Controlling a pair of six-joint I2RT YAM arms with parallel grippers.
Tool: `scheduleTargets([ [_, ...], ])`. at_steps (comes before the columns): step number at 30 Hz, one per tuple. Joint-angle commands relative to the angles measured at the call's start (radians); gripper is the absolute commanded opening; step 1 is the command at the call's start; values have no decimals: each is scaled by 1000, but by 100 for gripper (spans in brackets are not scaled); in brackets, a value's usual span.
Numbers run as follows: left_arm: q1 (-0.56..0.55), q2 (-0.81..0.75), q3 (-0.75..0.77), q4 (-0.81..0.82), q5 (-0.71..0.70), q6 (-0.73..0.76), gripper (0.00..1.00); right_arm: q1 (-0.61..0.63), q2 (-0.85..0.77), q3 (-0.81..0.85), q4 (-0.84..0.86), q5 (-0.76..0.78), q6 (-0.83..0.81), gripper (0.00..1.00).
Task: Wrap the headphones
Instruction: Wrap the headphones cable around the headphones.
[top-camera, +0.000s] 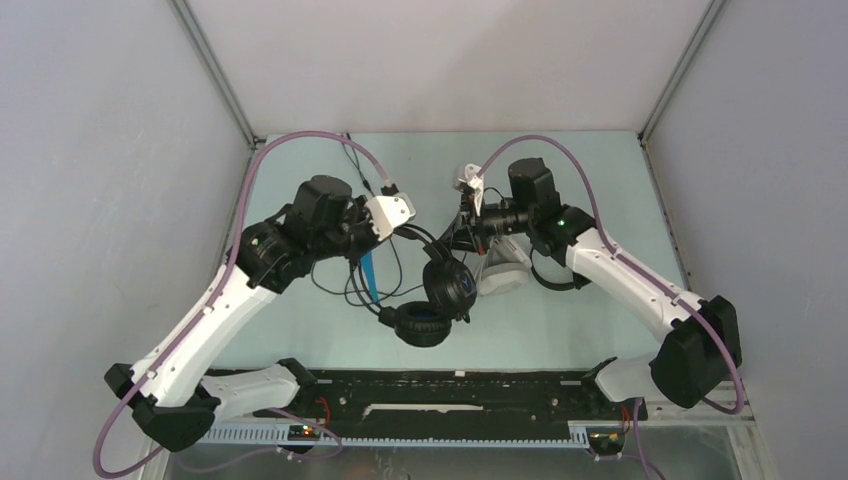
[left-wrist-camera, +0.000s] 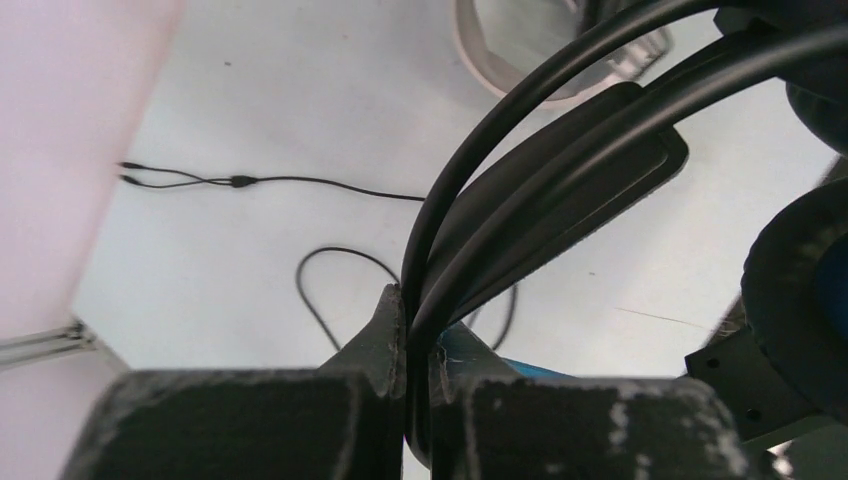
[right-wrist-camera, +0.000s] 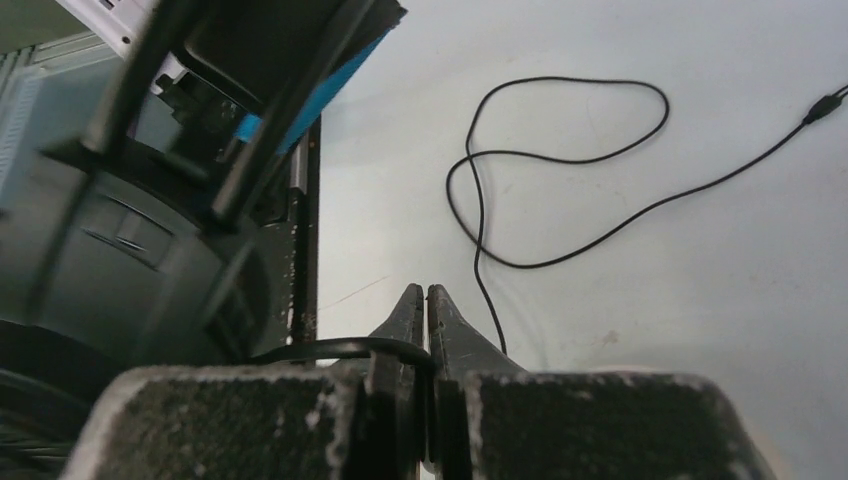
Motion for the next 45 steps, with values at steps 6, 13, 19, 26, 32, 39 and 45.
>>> scheduleTargets([
  [6, -36, -76, -128, 160, -86, 221, 0, -5, 85, 275, -436, 35, 11, 0],
  [13, -35, -136, -222, 270, 63, 257, 0, 2, 126, 314, -438, 29, 49, 0],
  [19, -36, -143, -252, 270, 61, 294, 0, 4, 220, 462, -627, -6, 50, 0],
  [26, -35, -124, -285, 268, 13, 357, 0, 6, 280, 545, -794, 63, 94, 0],
  [32, -36, -171, -338, 294, 3, 409, 0, -6, 266, 528, -782, 89, 192, 0],
  [39, -30, -154, -338, 362, -11, 480, 0, 2, 247, 506, -813, 40, 183, 0],
  [45, -22, -110, -324, 382, -14, 537, 0, -36, 199, 422, -648, -115, 329, 4],
])
